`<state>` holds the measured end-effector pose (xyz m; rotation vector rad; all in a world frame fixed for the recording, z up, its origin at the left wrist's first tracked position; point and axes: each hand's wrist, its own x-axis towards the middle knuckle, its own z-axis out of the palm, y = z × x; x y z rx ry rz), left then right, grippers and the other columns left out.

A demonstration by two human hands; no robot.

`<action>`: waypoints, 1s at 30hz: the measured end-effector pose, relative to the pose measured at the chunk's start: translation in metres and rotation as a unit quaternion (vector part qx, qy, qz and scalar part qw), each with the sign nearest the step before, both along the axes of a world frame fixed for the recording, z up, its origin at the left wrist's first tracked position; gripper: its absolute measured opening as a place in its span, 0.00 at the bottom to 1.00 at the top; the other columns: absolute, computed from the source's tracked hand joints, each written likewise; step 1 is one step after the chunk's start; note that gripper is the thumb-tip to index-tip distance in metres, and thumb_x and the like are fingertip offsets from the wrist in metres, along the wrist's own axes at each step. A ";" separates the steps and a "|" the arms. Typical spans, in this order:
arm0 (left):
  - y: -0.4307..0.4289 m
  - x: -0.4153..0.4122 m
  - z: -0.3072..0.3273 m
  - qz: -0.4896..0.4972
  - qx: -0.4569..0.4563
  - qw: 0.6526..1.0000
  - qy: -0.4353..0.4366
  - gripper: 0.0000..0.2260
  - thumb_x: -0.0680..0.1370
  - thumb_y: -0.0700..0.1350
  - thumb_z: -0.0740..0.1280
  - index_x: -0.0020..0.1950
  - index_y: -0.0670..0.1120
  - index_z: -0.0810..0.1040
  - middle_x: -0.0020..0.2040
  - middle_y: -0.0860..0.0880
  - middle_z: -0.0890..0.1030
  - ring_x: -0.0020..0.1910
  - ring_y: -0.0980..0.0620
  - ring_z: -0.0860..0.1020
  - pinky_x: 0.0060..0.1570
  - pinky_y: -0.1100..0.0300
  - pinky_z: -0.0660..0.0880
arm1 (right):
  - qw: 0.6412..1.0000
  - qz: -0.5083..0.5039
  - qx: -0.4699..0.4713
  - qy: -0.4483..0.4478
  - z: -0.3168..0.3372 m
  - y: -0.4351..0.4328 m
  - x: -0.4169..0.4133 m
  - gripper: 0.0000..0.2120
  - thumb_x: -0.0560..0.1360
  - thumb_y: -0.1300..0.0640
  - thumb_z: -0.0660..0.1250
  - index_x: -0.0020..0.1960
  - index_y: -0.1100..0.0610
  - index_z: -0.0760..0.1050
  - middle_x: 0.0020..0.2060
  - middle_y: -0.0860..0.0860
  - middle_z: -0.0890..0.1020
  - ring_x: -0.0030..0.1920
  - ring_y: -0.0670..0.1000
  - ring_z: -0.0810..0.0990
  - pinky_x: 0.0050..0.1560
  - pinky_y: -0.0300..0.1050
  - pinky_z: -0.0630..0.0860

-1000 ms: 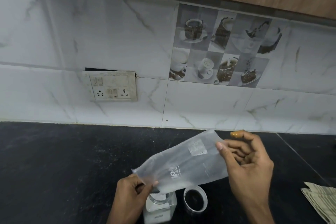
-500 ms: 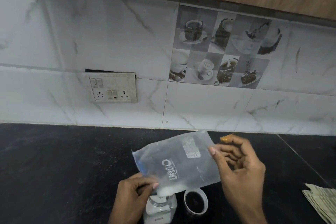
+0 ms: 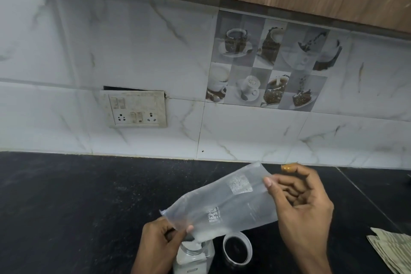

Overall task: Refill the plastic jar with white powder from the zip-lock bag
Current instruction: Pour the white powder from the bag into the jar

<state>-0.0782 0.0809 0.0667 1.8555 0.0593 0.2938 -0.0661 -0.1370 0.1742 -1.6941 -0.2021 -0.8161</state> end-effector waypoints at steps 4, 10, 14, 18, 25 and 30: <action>0.000 -0.001 -0.001 -0.007 -0.011 1.000 0.005 0.09 0.67 0.30 0.77 0.34 0.44 0.87 0.35 0.53 0.85 0.31 0.62 0.82 0.33 0.75 0.75 | 1.000 0.007 -0.006 -0.001 -0.003 0.004 -0.002 0.16 0.67 0.63 0.76 0.49 0.48 0.76 0.42 0.47 0.86 0.40 0.46 0.85 0.42 0.32 0.79; -0.003 -0.004 0.007 0.003 -0.020 1.000 0.003 0.18 0.67 0.29 0.76 0.25 0.51 0.84 0.26 0.54 0.82 0.26 0.66 0.79 0.29 0.78 0.71 | 1.000 0.004 -0.004 -0.004 0.000 0.001 -0.002 0.16 0.67 0.62 0.76 0.49 0.48 0.76 0.42 0.46 0.86 0.40 0.46 0.85 0.42 0.31 0.79; -0.002 -0.004 0.004 0.000 -0.019 1.000 -0.003 0.14 0.67 0.29 0.76 0.30 0.49 0.86 0.32 0.50 0.85 0.32 0.65 0.82 0.34 0.78 0.74 | 1.000 0.012 -0.010 -0.006 -0.001 0.002 -0.003 0.16 0.67 0.63 0.76 0.48 0.46 0.76 0.43 0.47 0.86 0.41 0.46 0.85 0.42 0.32 0.79; 0.001 -0.005 0.001 -0.002 -0.006 1.000 0.011 0.08 0.67 0.33 0.78 0.35 0.47 0.87 0.32 0.48 0.85 0.27 0.63 0.80 0.30 0.74 0.74 | 1.000 0.007 -0.002 -0.005 -0.002 0.002 -0.004 0.17 0.67 0.64 0.76 0.48 0.47 0.77 0.43 0.48 0.86 0.41 0.47 0.86 0.42 0.31 0.79; -0.001 -0.006 0.002 0.004 -0.009 1.000 0.004 0.11 0.67 0.31 0.77 0.32 0.46 0.87 0.32 0.52 0.85 0.30 0.65 0.81 0.32 0.78 0.73 | 1.000 0.019 -0.022 -0.006 -0.002 0.004 -0.005 0.15 0.68 0.65 0.76 0.48 0.49 0.77 0.43 0.46 0.86 0.41 0.45 0.85 0.42 0.31 0.79; -0.001 -0.008 0.003 0.016 -0.012 1.000 0.001 0.10 0.67 0.31 0.77 0.31 0.45 0.86 0.26 0.57 0.82 0.25 0.69 0.78 0.29 0.80 0.70 | 1.000 0.017 -0.019 -0.008 -0.001 0.005 -0.004 0.14 0.68 0.63 0.76 0.47 0.49 0.77 0.43 0.47 0.86 0.41 0.46 0.85 0.42 0.32 0.79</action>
